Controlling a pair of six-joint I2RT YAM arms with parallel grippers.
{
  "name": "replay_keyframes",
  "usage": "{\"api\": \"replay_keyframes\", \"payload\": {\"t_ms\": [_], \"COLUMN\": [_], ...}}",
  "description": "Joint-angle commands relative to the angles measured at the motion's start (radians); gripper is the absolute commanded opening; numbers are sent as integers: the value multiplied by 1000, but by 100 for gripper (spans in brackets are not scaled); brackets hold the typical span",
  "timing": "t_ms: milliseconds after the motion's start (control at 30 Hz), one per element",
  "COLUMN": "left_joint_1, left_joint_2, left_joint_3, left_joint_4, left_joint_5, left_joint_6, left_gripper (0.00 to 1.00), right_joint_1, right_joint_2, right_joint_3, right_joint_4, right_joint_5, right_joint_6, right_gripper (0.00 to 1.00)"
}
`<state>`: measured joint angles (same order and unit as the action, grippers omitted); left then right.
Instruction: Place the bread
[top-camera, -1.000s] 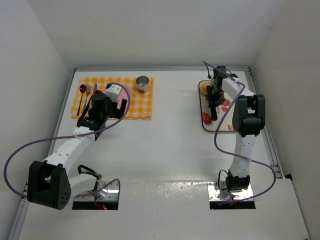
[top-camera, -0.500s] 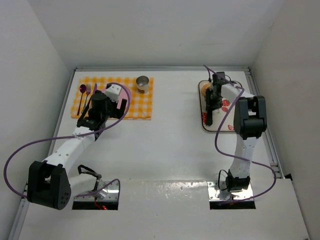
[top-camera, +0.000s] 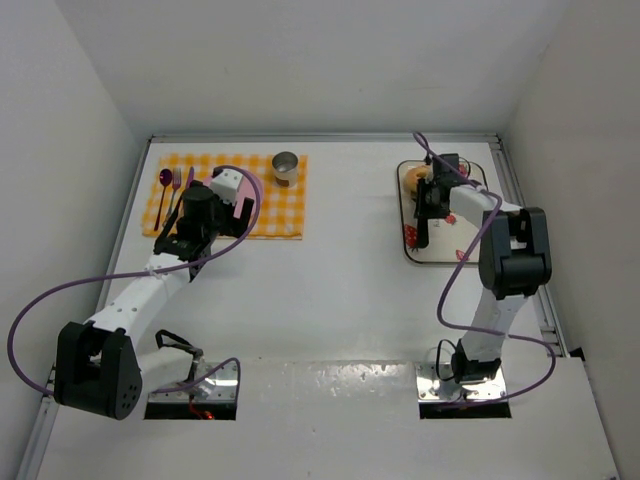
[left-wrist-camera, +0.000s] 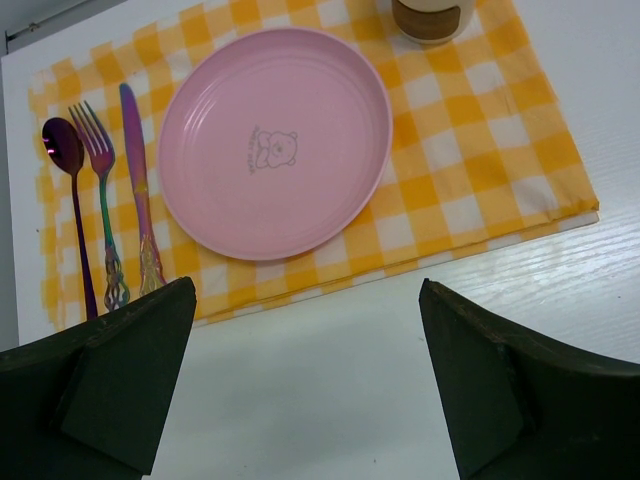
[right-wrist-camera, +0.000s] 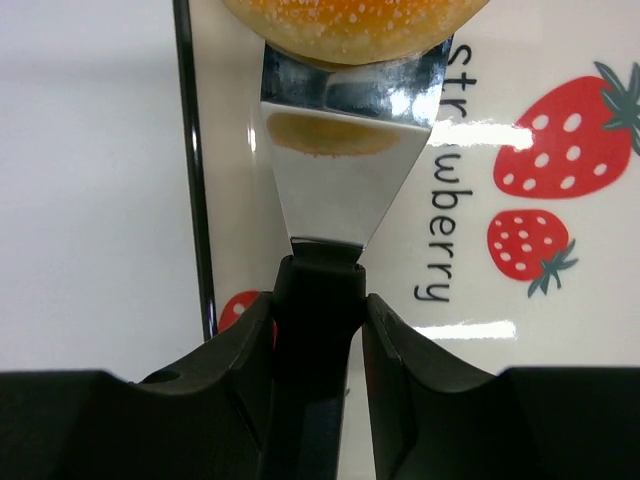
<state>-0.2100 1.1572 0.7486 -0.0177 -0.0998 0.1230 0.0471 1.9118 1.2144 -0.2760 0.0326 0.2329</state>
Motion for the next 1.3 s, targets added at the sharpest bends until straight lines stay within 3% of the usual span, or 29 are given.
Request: {"api": "replay_keyframes", "payload": {"t_ms": [0,267,400,667,800,1100,1267], "left_joint_1": [-2,-2,17,83,129,184,184], "left_joint_2": [-27,-17,-8,-11,-36,-131,-188], "left_joint_3": [-2,-2,8,40,49,-55,-118], "left_joint_4": [21,30,18,-177,-258,-268,-258], "left_joint_5": [-5,-15,-38,-149,-212,-255,-303], "left_joint_6": [-8,-8,-72,-244,-244,-175,-85], "left_gripper": [100,100,100,100,100,100,100], "right_joint_1": [-6,16,57,223,316,519,626], "right_joint_2": [-128,-252,-272,-244,-131,94,303], "right_joint_3": [-44,-128,-55,137,363,652,930], "right_joint_4": [158,187,55,-179,-314,-342,-394], "right_joint_5": [-3,6,-3,-55,-74,-122,-129], "right_joint_6": [22,2,-33,-95,-101,-58,-27], "right_gripper": [0,0,0,0,0,0,0]}}
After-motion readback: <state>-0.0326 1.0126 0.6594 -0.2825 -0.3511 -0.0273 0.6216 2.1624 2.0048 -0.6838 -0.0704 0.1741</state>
